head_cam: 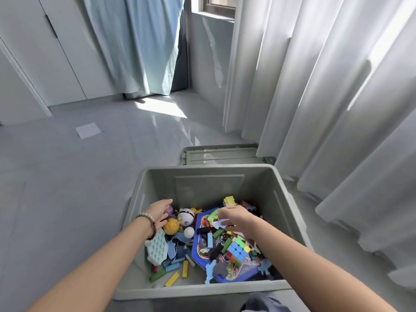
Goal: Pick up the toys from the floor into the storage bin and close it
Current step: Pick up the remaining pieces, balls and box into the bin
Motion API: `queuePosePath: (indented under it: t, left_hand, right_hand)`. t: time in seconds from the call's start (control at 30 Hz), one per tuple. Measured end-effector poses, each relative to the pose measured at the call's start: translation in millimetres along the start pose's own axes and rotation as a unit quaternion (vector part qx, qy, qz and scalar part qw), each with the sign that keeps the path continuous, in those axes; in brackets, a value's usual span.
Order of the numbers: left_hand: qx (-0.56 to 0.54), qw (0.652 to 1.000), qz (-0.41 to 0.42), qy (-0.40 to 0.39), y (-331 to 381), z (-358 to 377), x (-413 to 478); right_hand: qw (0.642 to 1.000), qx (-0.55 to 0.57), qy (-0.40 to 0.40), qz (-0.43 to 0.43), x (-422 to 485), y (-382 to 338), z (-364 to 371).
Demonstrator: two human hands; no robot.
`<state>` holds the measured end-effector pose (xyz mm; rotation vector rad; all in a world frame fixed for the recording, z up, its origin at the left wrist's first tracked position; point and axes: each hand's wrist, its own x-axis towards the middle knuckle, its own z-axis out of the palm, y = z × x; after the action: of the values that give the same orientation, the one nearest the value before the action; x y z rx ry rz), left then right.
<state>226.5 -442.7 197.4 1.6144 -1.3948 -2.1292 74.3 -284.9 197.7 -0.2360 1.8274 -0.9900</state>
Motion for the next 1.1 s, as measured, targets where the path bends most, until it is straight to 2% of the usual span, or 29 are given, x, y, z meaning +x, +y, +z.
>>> queuePosePath:
  t: [0.13,0.23,0.4,0.57,0.7,0.87,1.1]
  left_hand:
    - [0.093,0.994,0.055,-0.017,23.2,43.6,-12.4]
    - [0.174,0.977,0.116,-0.042,43.3,94.1,-31.9]
    - [0.287,0.924,0.226,-0.109,62.2,203.2,-84.4]
    - [0.366,0.859,0.287,-0.215,44.0,324.9,-141.8]
    - [0.415,0.808,0.297,-0.294,-2.6,414.0,-182.1]
    - [0.480,0.727,0.285,-0.400,-99.9,512.5,-257.6]
    - [0.548,0.635,0.249,-0.484,-239.0,594.2,-333.4]
  right_hand:
    - [0.995,-0.055,0.068,-0.046,-19.1,6.1,-46.0]
    - [0.987,-0.085,0.115,-0.069,-49.2,8.2,-91.5]
    - [0.968,-0.069,0.231,-0.069,-120.9,39.3,-191.6]
    - [0.928,-0.038,0.369,-0.018,-228.6,118.5,-282.9]
    - [0.882,0.025,0.468,0.054,-324.9,208.4,-321.6]
    - [0.801,0.134,0.564,0.149,-449.1,345.8,-328.5]
    - [0.717,0.279,0.598,0.225,-534.0,496.6,-291.6]
